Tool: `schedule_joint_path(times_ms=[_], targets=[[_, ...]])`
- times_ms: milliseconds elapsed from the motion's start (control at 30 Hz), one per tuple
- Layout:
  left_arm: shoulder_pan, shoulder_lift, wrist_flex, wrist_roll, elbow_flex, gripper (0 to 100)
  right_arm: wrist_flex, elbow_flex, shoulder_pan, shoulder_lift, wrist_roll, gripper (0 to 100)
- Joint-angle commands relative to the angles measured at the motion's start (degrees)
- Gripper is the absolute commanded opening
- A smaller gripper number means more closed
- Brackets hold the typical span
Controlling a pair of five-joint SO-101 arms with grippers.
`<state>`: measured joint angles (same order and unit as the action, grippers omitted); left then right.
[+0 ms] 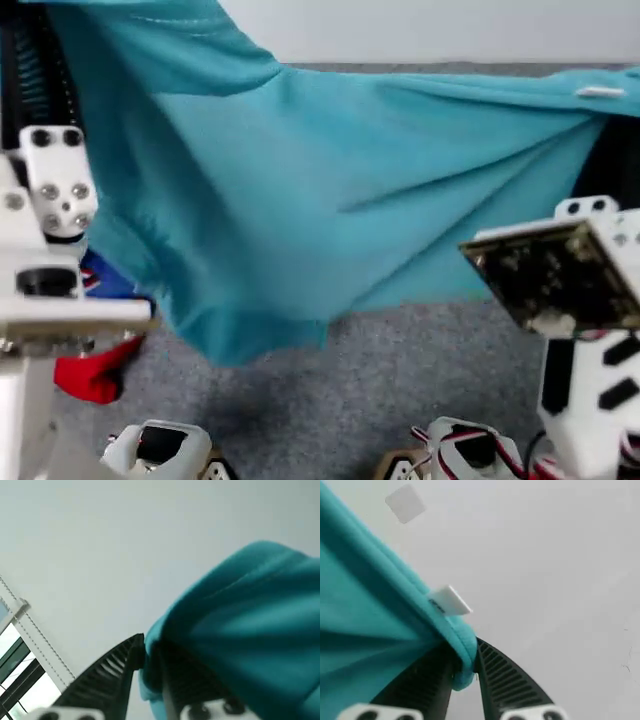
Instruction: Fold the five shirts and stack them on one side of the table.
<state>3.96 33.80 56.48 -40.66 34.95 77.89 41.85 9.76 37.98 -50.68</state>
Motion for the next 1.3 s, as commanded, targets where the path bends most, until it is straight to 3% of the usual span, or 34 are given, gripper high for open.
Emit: schedule_joint_path(times_ms=[0,233,333,433,633,833,1100,1267], targets=[[0.44,0.79,-0.44,-0.62,2.51,2,3.47,2.73,0.75,1.54,-1.41,0.9],[1.93,0.18,18.29,-0.62,4.53,2,20.53,1.58,0.48,1.36,-2.11,0.9],[4.13,-1.41,26.81,-0.7,-1.98,2,24.66,-3.78,0.4,-1.89,-2.37,0.9],[4.57,-4.13,27.69,-0.7,-11.12,2,24.48,-13.01,0.4,-5.05,-2.55,0.9],[2.46,-12.4,9.76,-0.53,-27.82,2,17.36,-32.26,-2.33,-12.26,-2.55,0.9],[0.62,-25.41,-12.4,-0.53,-35.38,2,-4.62,-45.8,-2.07,-20.26,-2.55,0.9],[-1.23,-44.48,-36.04,-0.7,-29.23,2,-31.69,-48.35,-1.1,-34.95,-2.37,0.9],[-1.67,-54.77,-40.0,-2.73,-18.15,2,-44.09,-48.35,0.22,-40.84,-2.46,0.9]])
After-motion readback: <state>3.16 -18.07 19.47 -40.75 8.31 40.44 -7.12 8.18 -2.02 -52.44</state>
